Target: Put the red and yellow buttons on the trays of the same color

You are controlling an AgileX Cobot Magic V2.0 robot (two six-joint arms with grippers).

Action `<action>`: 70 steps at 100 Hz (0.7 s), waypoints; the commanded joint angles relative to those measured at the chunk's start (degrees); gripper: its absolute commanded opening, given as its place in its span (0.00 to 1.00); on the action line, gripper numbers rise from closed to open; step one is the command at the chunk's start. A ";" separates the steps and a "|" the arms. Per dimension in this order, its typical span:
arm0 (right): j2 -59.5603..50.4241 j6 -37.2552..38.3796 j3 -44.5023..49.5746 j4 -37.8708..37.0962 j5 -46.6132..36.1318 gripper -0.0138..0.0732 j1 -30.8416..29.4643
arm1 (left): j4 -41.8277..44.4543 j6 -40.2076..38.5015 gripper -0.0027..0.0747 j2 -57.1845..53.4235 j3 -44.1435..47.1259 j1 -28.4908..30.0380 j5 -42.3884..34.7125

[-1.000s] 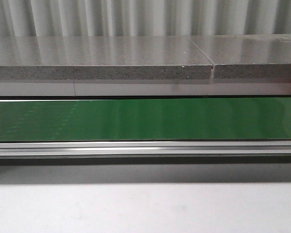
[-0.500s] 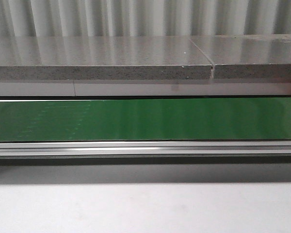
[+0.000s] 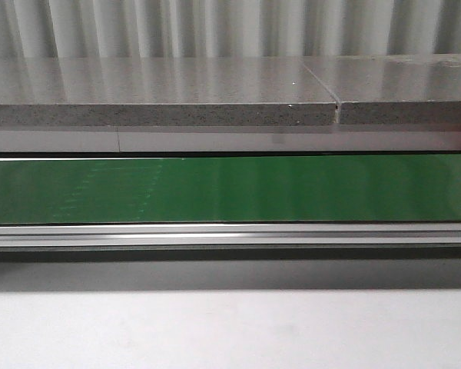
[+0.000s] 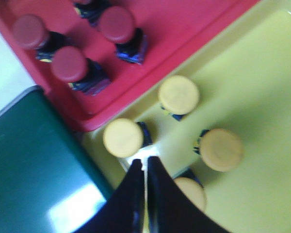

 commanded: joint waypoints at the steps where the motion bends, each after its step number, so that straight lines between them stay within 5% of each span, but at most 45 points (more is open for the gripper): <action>1: -3.35 -0.44 -1.26 0.89 -3.32 0.06 3.70 | -1.27 -0.02 0.01 0.39 -1.53 -0.51 -3.69; 36: -3.86 -0.61 -1.26 0.89 -8.72 0.06 22.31 | -1.27 -0.02 0.01 0.39 -1.53 -0.51 -3.69; 70: -7.35 -0.87 -0.99 -1.47 -16.43 0.06 32.33 | -1.27 -0.02 0.01 0.39 -1.53 -0.51 -3.69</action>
